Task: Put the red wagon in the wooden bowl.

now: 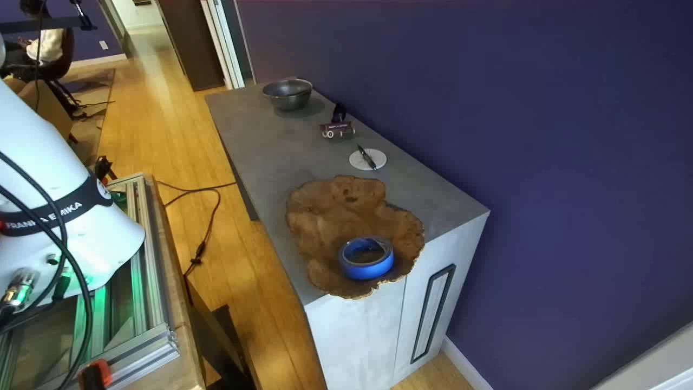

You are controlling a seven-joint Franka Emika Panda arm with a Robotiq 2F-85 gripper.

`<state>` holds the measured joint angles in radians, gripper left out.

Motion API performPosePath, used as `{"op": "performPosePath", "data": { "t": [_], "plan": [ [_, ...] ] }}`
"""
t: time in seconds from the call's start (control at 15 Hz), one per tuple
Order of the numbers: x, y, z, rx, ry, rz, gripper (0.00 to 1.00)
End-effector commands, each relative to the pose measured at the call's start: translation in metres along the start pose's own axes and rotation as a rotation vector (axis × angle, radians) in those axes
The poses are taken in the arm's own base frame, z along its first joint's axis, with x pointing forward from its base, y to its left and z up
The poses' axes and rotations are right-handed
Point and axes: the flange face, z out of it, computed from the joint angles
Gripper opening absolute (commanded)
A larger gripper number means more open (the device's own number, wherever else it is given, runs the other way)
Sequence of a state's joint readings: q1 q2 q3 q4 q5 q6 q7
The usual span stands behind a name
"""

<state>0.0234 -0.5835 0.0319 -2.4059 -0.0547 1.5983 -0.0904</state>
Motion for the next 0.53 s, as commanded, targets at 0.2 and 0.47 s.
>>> {"op": "performPosePath", "data": {
  "t": [0.2, 0.47],
  "plan": [
    [0.0, 0.0, 0.0, 0.0, -0.001, 0.0, 1.0],
    [0.02, -0.026, 0.013, 0.022, -0.037, 0.0, 1.0]
  ]
}}
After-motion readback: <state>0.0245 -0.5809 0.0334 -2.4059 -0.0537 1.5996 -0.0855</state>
